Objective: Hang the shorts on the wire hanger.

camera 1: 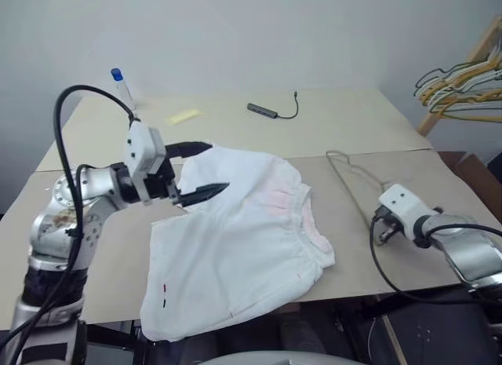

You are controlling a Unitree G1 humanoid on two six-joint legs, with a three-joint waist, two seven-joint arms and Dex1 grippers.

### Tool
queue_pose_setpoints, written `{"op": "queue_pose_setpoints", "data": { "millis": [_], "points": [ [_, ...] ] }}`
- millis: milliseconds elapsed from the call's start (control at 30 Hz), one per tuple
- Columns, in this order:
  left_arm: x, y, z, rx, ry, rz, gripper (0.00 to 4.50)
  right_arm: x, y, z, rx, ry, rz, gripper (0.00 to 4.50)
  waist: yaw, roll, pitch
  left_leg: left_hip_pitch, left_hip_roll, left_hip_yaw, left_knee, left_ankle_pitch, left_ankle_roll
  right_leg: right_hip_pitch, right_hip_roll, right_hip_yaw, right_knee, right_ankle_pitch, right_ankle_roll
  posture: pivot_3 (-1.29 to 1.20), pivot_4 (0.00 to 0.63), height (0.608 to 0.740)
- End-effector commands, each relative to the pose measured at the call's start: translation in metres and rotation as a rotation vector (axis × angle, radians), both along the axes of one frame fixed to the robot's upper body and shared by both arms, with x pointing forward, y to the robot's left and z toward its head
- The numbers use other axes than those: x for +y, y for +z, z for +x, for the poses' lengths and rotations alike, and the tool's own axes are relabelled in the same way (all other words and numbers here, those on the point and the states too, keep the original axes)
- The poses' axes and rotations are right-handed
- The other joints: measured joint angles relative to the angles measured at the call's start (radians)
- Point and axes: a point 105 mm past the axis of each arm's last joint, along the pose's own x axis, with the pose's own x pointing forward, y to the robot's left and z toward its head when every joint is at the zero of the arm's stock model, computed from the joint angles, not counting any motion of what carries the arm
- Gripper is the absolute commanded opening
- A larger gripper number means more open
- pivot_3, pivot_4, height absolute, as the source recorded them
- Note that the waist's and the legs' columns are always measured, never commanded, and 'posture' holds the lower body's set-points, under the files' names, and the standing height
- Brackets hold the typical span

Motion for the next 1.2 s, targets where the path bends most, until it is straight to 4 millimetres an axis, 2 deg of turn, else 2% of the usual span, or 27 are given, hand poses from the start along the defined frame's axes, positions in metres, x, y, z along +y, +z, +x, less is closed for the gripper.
{"op": "queue_pose_setpoints", "data": {
  "millis": [33, 100, 167, 333, 400, 633, 733, 833, 933, 1200],
  "points": [
    [-0.005, 0.022, 0.023, -0.077, 0.097, -0.068, 4.50, -0.002, 0.081, 0.032, -0.478, 0.228, -0.363, 0.01, -0.018, 0.001, 0.000, -0.004, 0.000, -0.001, 0.001, 0.000, 0.000, -0.004, 0.000, 0.000, 0.002, 0.000, 0.000, -0.22, 0.000, 0.740],
    [-0.007, 0.034, 0.035, -0.076, 0.121, -0.115, 4.50, 0.019, 0.109, 0.033, -0.695, 0.497, -0.619, 0.01, -0.027, 0.006, 0.001, -0.007, 0.000, -0.002, 0.004, 0.000, 0.000, -0.007, 0.000, 0.001, 0.003, 0.001, 0.001, -0.22, 0.000, 0.740],
    [-0.008, 0.043, 0.042, -0.059, 0.118, -0.139, 4.50, 0.034, 0.115, 0.031, -0.800, 0.701, -0.785, 0.01, -0.035, 0.010, 0.001, -0.008, -0.001, -0.001, 0.006, 0.000, 0.000, -0.007, -0.001, 0.001, 0.003, 0.001, 0.002, -0.23, 0.000, 0.740],
    [-0.016, 0.051, 0.055, 0.009, 0.065, -0.130, 4.50, 0.058, 0.127, 0.033, -0.990, 0.955, -0.913, 0.01, -0.065, 0.009, 0.001, -0.008, 0.000, -0.002, 0.005, 0.000, 0.000, -0.006, 0.001, 0.001, 0.001, 0.001, 0.002, -0.23, 0.000, 0.740],
    [-0.024, 0.047, 0.060, 0.053, 0.022, -0.076, 4.50, 0.071, 0.135, 0.035, -1.051, 1.016, -0.909, 0.01, -0.078, 0.009, 0.001, -0.008, -0.001, -0.003, 0.005, 0.000, 0.000, -0.006, 0.000, 0.002, 0.002, 0.001, 0.002, -0.23, 0.000, 0.740],
    [-0.044, 0.027, 0.067, 0.187, -0.121, 0.056, 4.50, 0.096, 0.146, 0.037, -1.128, 1.116, -0.874, 0.01, -0.103, 0.010, 0.001, -0.007, -0.002, -0.008, 0.006, 0.000, 0.001, -0.005, -0.001, 0.001, 0.001, 0.001, 0.003, -0.23, 0.000, 0.740],
    [-0.052, 0.001, 0.071, 0.220, -0.154, 0.211, 4.50, 0.103, 0.151, 0.037, -1.146, 1.139, -0.867, 0.01, -0.112, 0.010, 0.001, -0.007, -0.002, -0.009, 0.006, 0.000, 0.001, -0.004, -0.001, 0.001, 0.002, 0.001, 0.003, -0.24, 0.000, 0.740],
    [-0.054, -0.012, 0.064, 0.228, -0.226, 0.316, 4.50, 0.107, 0.154, 0.038, -1.155, 1.143, -0.865, 0.01, -0.120, 0.010, 0.001, -0.007, -0.002, -0.009, 0.006, 0.000, 0.001, -0.004, -0.001, 0.001, 0.002, 0.001, 0.003, -0.24, 0.000, 0.740],
    [-0.053, -0.018, 0.061, 0.243, -0.249, 0.381, 4.02, 0.107, 0.154, 0.038, -1.151, 1.142, -0.867, 0.00, -0.127, 0.010, 0.001, -0.007, -0.002, -0.009, 0.005, 0.000, 0.001, -0.004, -0.001, 0.001, 0.002, 0.001, 0.003, -0.24, 0.000, 0.740],
    [-0.045, -0.019, 0.065, 0.249, -0.197, 0.353, 1.33, 0.105, 0.154, 0.038, -1.145, 1.128, -0.869, 0.00, -0.138, 0.010, 0.001, -0.006, -0.002, -0.010, 0.006, -0.001, 0.001, -0.004, -0.001, 0.001, 0.003, 0.001, 0.003, -0.24, 0.000, 0.740]
  ]
}}
